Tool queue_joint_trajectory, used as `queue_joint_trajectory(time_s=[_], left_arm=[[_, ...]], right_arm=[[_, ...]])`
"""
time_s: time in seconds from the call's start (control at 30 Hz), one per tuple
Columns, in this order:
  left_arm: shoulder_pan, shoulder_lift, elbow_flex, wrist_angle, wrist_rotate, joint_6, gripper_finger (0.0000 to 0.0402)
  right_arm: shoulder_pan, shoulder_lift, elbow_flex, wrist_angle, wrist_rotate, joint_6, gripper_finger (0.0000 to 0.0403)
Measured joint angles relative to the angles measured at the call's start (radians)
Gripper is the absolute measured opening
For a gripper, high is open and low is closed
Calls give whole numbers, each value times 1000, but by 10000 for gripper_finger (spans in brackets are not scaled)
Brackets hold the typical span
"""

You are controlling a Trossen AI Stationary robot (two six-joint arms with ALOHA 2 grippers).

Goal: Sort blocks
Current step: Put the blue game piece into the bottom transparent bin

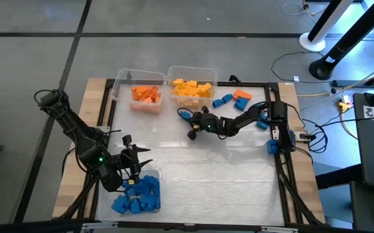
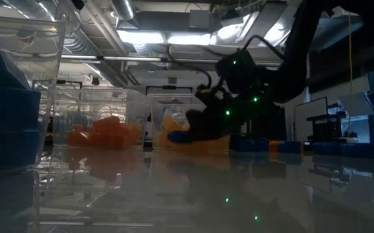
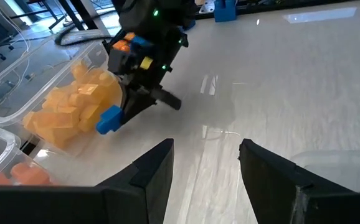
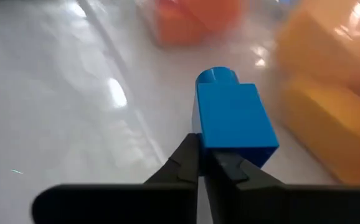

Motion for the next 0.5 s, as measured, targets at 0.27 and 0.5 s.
queue_joint_trajectory(time_s=[0.27, 0.5], left_arm=[[-37, -22, 0, -87, 0, -64, 169], [-65, -63, 0, -166, -27, -163, 169]], right_arm=[[112, 0, 0, 337, -164, 0, 13], [247, 0, 27, 533, -183, 7, 7]])
